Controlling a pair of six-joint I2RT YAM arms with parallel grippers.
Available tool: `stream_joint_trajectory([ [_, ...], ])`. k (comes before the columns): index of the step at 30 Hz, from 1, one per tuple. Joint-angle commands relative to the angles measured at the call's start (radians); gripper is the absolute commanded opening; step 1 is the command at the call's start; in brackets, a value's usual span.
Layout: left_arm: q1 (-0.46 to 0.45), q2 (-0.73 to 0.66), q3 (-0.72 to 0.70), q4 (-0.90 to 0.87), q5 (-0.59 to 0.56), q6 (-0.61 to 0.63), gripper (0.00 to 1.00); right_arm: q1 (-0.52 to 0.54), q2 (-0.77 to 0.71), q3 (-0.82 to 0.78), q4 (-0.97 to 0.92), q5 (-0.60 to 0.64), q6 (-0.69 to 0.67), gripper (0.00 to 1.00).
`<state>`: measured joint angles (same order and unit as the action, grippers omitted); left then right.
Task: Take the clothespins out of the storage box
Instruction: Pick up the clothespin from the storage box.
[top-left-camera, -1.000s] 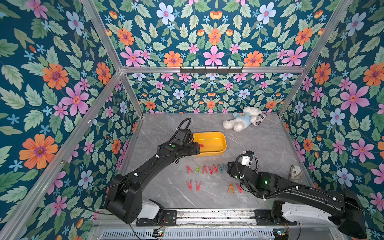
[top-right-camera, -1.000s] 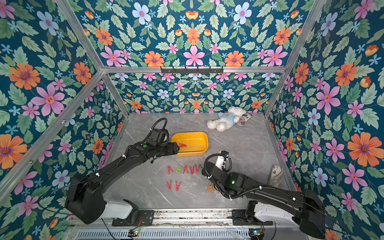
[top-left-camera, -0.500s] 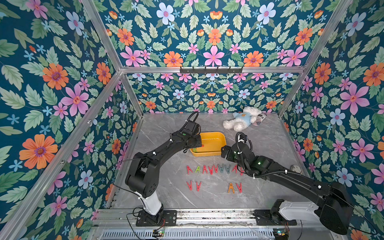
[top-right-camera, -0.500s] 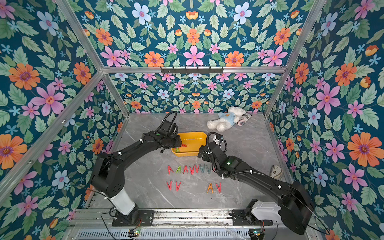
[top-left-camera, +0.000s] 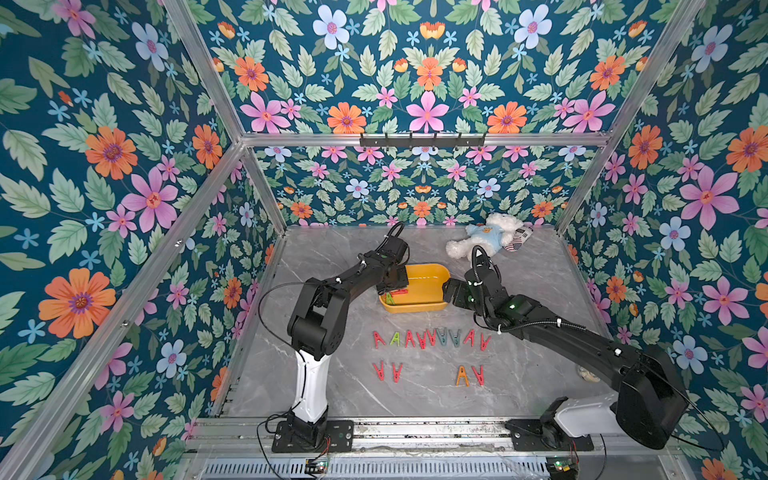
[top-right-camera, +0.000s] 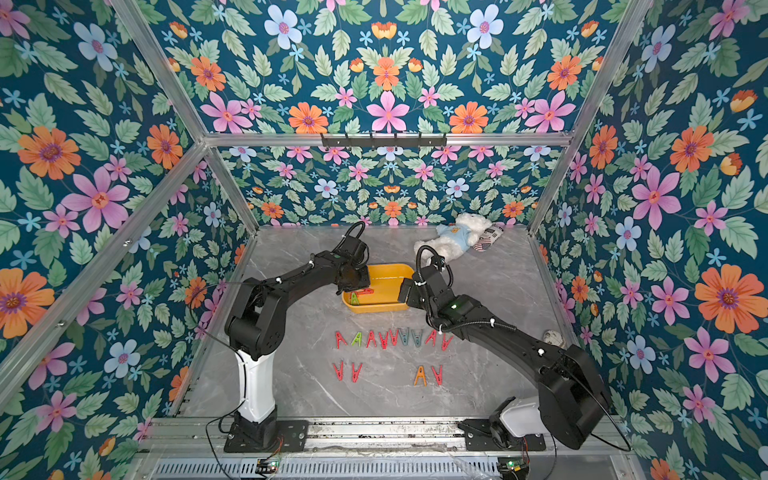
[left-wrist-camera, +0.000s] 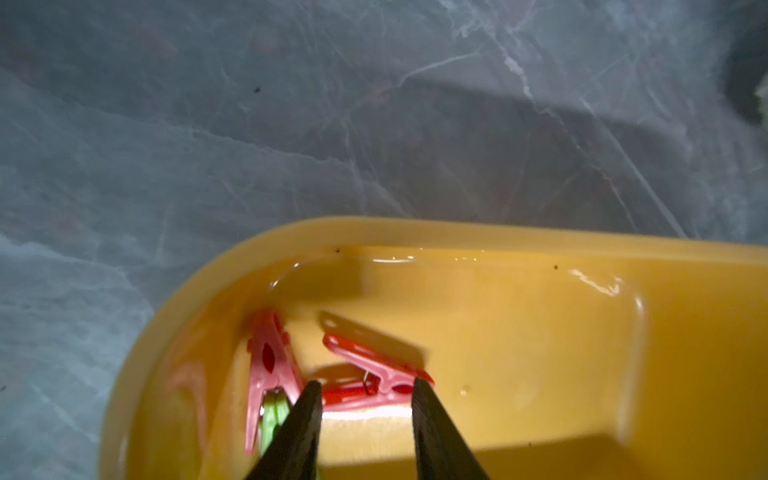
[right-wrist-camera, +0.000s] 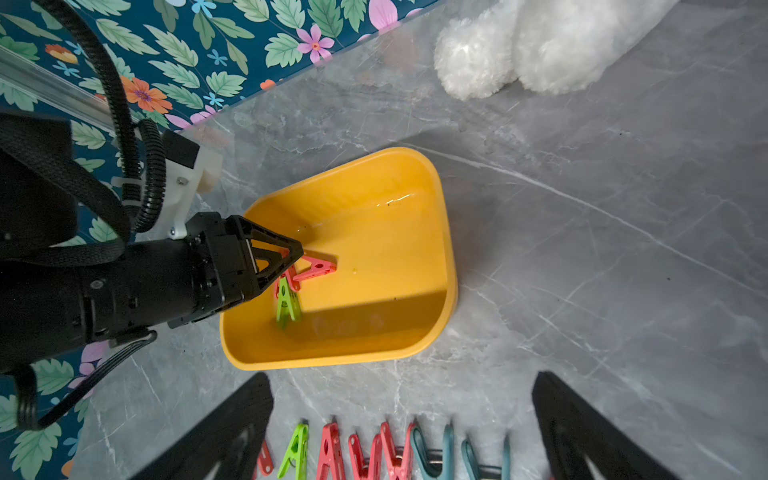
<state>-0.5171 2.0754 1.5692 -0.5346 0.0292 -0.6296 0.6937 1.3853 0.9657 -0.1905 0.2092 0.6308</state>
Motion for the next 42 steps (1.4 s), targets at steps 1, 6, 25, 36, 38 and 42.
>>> stream_joint_trajectory([
  [1,0.003,0.032,0.029,-0.039,0.006,-0.03,0.4,-0.018,0.003,0.007,0.01,-0.02,-0.02,0.99],
  [6,0.003,0.078,0.071,-0.039,0.03,-0.036,0.38,-0.04,0.009,0.01,0.01,-0.026,-0.033,0.99],
  [25,0.001,0.177,0.203,-0.118,0.018,-0.041,0.19,-0.081,0.032,0.008,0.034,-0.066,-0.046,0.99],
  [36,-0.016,0.136,0.203,-0.152,0.003,-0.068,0.02,-0.085,0.015,-0.023,0.064,-0.089,-0.055,0.99],
  [38,-0.021,0.117,0.203,-0.161,0.001,-0.073,0.02,-0.085,0.006,-0.034,0.074,-0.095,-0.054,0.99],
  [42,-0.039,0.068,0.193,-0.185,-0.015,-0.086,0.02,-0.085,-0.016,-0.063,0.1,-0.119,-0.055,0.99],
])
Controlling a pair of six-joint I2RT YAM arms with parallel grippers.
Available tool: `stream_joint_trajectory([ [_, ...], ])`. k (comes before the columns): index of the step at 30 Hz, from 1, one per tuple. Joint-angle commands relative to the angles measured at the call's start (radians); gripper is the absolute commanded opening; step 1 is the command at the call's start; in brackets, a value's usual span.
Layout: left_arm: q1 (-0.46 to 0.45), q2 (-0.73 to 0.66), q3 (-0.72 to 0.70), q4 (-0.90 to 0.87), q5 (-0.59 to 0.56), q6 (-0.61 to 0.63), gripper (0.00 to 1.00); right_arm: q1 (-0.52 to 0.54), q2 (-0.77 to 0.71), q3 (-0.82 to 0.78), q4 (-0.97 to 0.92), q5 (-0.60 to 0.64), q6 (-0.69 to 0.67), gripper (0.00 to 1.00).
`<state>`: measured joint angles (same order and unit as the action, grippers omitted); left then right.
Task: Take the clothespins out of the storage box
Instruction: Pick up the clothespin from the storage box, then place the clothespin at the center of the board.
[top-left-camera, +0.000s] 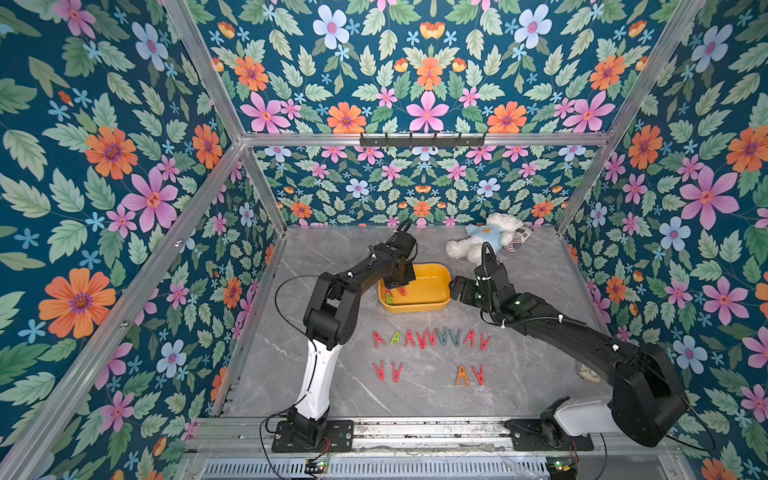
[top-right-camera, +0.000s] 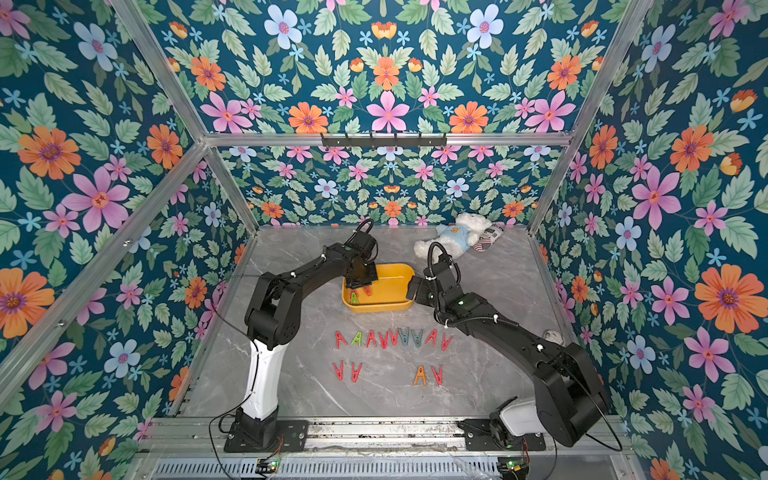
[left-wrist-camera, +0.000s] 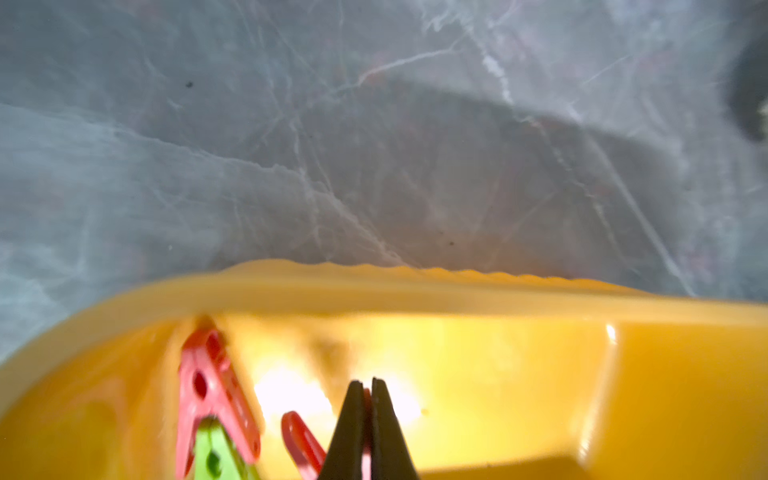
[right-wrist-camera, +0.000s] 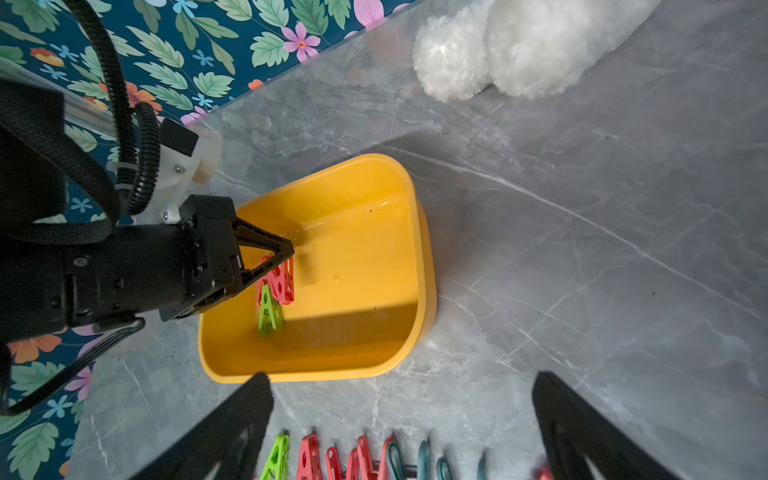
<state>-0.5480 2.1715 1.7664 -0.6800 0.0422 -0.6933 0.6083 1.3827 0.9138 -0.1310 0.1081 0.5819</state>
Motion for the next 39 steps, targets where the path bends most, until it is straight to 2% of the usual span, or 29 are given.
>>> stream_joint_trajectory([
  [1,-0.013,-0.043,-0.013,-0.042,-0.031,-0.03,0.02,0.001,-0.02,-0.02,0.047,-0.024,-0.006,0.99],
  [10,-0.095,-0.21,-0.164,-0.041,-0.07,-0.116,0.02,0.001,-0.092,-0.096,0.094,-0.101,-0.007,0.99],
  [26,-0.351,-0.551,-0.643,0.157,-0.142,-0.335,0.0,0.015,-0.206,-0.196,0.102,-0.227,0.021,0.99],
  [39,-0.524,-0.617,-0.849,0.24,-0.173,-0.44,0.0,0.076,-0.254,-0.238,0.064,-0.231,0.038,0.99],
])
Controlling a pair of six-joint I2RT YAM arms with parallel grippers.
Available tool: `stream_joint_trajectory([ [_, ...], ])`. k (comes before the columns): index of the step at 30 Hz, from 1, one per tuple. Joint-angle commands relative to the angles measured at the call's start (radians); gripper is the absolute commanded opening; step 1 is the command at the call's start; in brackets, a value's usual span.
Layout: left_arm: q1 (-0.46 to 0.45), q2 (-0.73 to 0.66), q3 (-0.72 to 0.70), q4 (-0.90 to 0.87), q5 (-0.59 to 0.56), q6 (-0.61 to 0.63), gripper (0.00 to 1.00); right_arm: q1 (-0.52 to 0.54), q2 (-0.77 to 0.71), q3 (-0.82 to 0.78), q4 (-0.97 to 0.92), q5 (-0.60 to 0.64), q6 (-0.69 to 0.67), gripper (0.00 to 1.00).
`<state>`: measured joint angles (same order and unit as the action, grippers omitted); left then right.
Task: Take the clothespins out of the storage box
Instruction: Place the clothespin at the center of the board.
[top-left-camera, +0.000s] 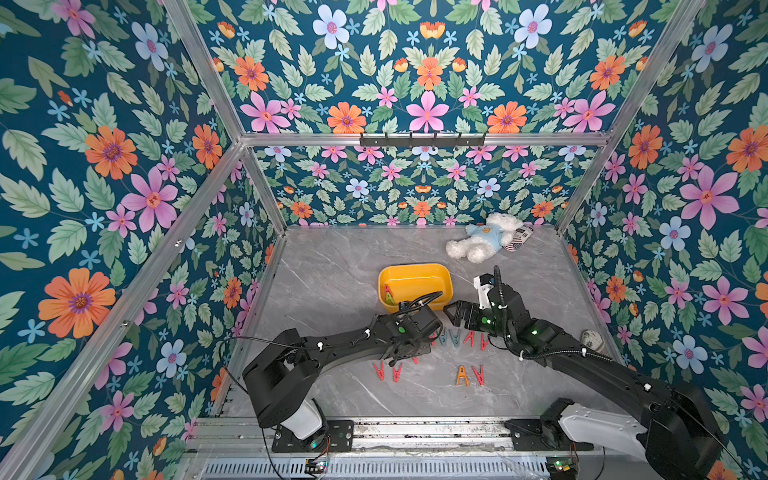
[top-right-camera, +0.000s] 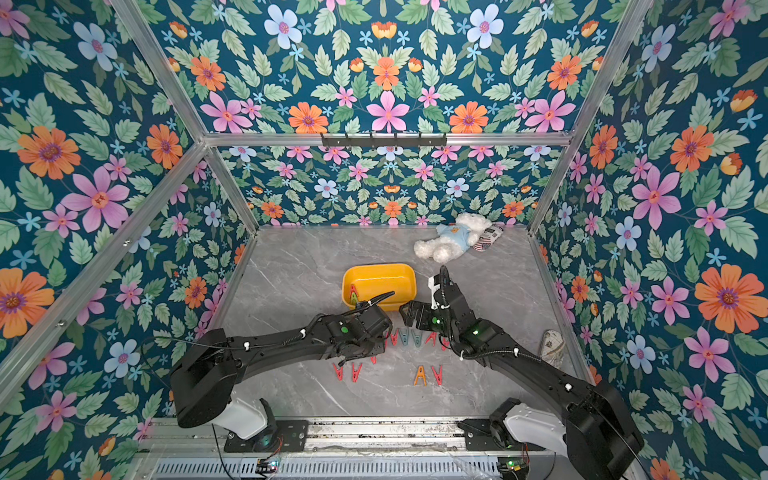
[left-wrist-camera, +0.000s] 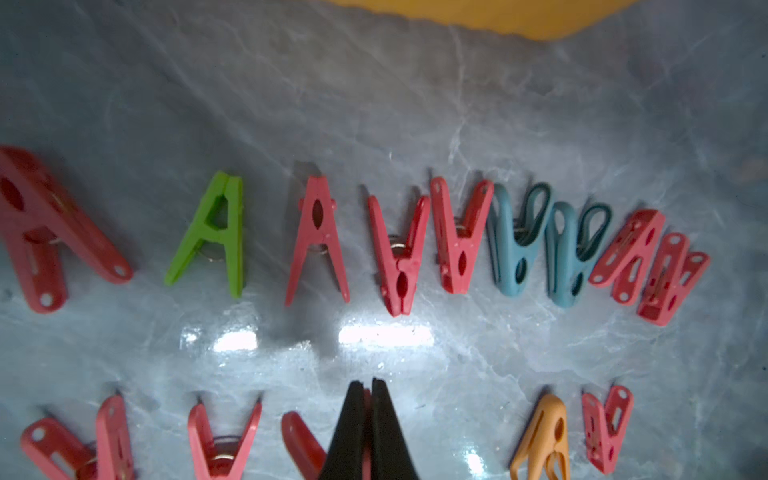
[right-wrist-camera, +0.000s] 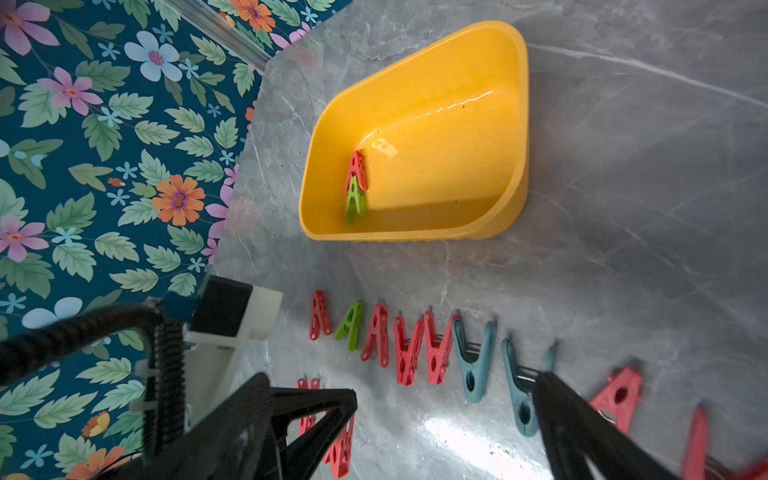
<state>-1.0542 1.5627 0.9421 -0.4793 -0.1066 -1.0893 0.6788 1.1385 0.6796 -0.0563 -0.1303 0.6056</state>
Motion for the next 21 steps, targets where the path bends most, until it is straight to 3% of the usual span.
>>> stream_joint_trajectory([
  [1,-0.027,-0.01,-0.034,0.046,-0.025,-0.046,0.0,0.008,-0.012,-0.008,-0.013,0.009,0.015,0.99],
  [16,-0.104,-0.001,-0.117,0.053,-0.016,-0.059,0.01,0.024,-0.027,-0.025,-0.01,0.033,0.041,0.99],
  [21,-0.105,-0.007,-0.112,0.052,-0.021,-0.05,0.14,0.027,-0.017,-0.022,-0.002,0.034,0.046,0.99],
])
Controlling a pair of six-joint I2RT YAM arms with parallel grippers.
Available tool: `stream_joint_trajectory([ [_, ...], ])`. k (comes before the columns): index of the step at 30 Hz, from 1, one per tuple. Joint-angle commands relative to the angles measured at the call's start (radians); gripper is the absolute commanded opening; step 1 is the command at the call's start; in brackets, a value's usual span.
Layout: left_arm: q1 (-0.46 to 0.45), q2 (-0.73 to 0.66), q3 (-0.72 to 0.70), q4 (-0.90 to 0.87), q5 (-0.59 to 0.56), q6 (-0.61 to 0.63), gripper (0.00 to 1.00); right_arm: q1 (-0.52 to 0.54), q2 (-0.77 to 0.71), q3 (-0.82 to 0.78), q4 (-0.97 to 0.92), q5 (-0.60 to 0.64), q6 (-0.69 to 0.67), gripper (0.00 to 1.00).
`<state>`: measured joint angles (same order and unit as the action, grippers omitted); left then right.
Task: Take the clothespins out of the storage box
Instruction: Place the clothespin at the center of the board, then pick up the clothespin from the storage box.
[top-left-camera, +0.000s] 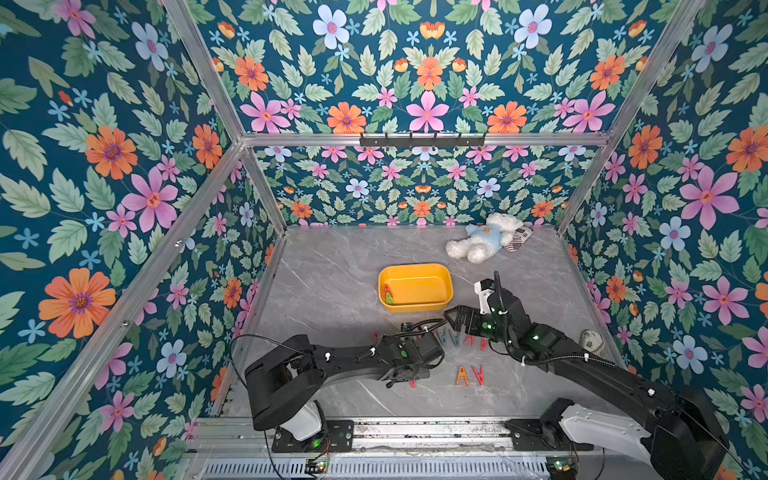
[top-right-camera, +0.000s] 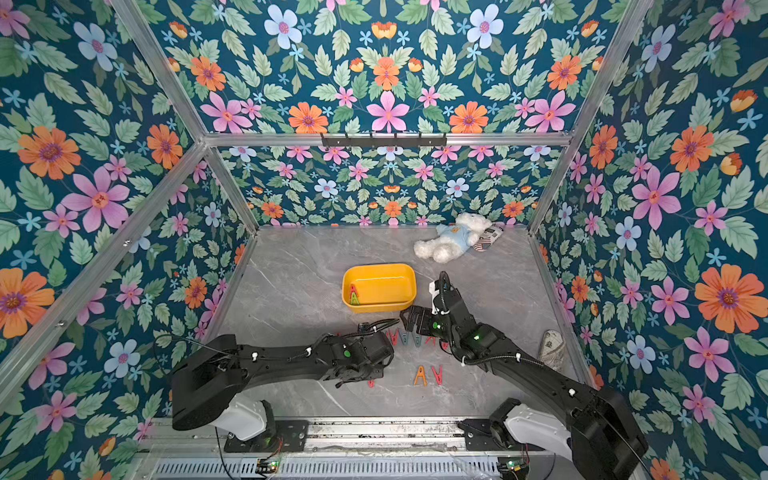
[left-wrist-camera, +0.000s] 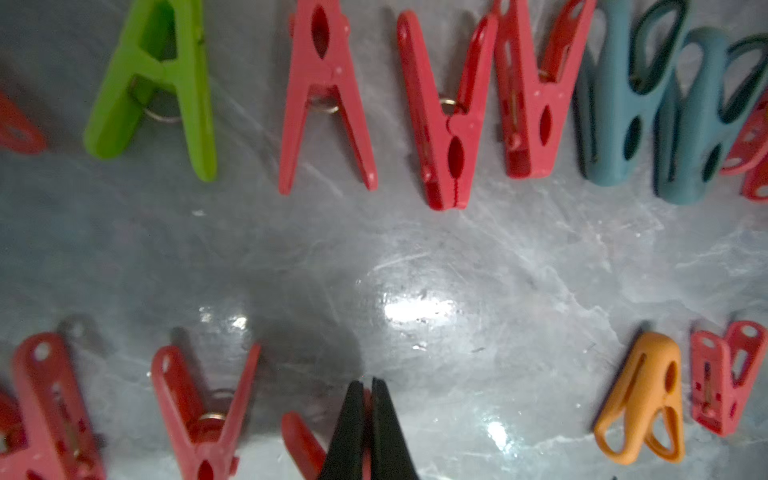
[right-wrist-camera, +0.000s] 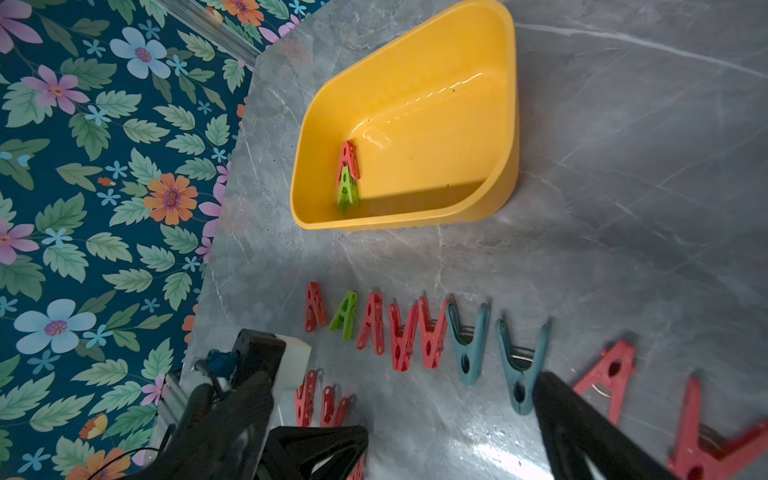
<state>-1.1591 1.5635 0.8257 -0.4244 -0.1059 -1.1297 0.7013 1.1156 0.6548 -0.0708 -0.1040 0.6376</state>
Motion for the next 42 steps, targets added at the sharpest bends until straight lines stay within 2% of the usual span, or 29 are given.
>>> stream_joint_trajectory([
  [1,0.0,-0.011,0.004,-0.004,-0.024,-0.009,0.18,0.004,0.009,0.005,0.013,0.007,0.014,0.99],
  [4,0.0,-0.028,0.012,-0.021,-0.036,-0.012,0.29,0.004,0.018,0.015,0.015,0.008,0.014,0.99],
  [7,0.002,-0.05,0.03,-0.044,-0.052,-0.002,0.3,0.005,0.032,0.029,0.019,0.012,0.012,0.99],
  [10,0.009,-0.063,0.056,-0.08,-0.066,0.012,0.38,0.004,0.052,0.049,0.022,0.013,0.012,0.99],
  [12,0.023,-0.072,0.083,-0.115,-0.079,0.032,0.39,0.006,0.067,0.067,0.024,0.016,0.01,0.99],
  [16,0.07,-0.102,0.133,-0.144,-0.094,0.071,0.53,0.005,0.098,0.104,0.025,0.026,0.005,0.99],
  [20,0.147,-0.119,0.183,-0.158,-0.098,0.139,0.62,0.005,0.131,0.135,0.034,0.029,0.005,0.99],
  [22,0.193,-0.12,0.209,-0.157,-0.092,0.177,0.75,0.005,0.147,0.148,0.041,0.027,0.005,0.99],
  [24,0.239,-0.113,0.238,-0.159,-0.092,0.217,0.85,0.005,0.163,0.16,0.043,0.03,0.004,0.99],
  [30,0.357,-0.049,0.334,-0.149,-0.076,0.323,0.99,0.006,0.19,0.191,0.045,0.041,0.004,0.99],
  [39,0.488,0.12,0.494,-0.134,-0.039,0.412,0.99,0.005,0.235,0.233,0.046,0.062,-0.005,0.99],
  [42,0.516,0.179,0.538,-0.128,-0.019,0.424,0.91,0.004,0.245,0.242,0.046,0.076,-0.009,0.99],
])
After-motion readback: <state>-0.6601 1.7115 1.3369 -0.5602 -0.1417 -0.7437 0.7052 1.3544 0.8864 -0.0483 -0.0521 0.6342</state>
